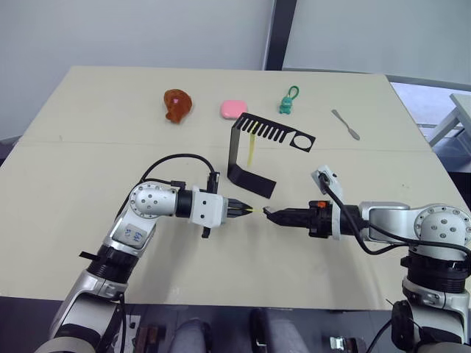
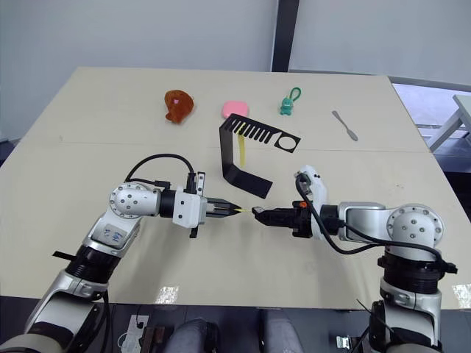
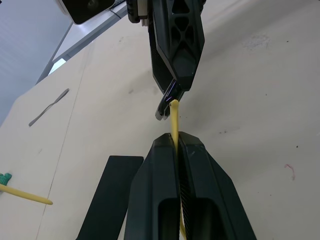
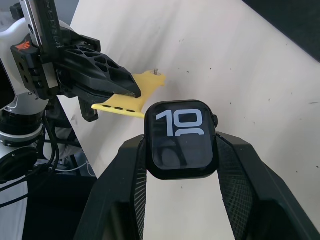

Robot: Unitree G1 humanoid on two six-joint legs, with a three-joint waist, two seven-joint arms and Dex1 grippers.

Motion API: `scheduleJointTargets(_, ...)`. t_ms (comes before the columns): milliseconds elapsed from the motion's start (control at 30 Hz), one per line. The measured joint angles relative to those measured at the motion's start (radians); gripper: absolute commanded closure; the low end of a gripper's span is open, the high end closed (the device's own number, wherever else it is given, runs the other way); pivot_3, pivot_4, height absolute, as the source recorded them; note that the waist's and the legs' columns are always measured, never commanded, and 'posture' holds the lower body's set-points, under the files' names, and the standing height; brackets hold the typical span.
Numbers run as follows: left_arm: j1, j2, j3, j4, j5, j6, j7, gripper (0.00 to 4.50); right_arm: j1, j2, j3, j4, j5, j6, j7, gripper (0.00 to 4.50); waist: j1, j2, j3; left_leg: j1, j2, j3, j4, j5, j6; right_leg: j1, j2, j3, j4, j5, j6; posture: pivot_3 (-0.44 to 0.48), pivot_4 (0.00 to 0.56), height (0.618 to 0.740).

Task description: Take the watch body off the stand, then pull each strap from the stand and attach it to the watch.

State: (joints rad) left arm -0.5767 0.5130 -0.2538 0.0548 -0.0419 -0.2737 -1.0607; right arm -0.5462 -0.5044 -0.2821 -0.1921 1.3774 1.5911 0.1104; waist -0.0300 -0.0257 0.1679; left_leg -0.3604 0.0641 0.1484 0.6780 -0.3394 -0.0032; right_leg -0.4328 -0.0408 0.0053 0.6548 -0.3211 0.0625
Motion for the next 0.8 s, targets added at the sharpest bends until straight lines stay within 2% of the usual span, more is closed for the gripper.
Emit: scheduleJointTargets(800, 0.000, -0.024, 0.000, -0.003, 0.004, 0.054, 0.014, 4.50, 0.003, -0.071, 0.044, 0.000, 0.062, -0.062, -0.014, 3.01, 0.000, 0.000, 0.000, 0.000, 0.000, 0.000, 0.000, 0.000, 0.000, 0.000, 0.000, 0.000, -0.001, 0.000, 0.000, 0.000, 0.150, 0.740)
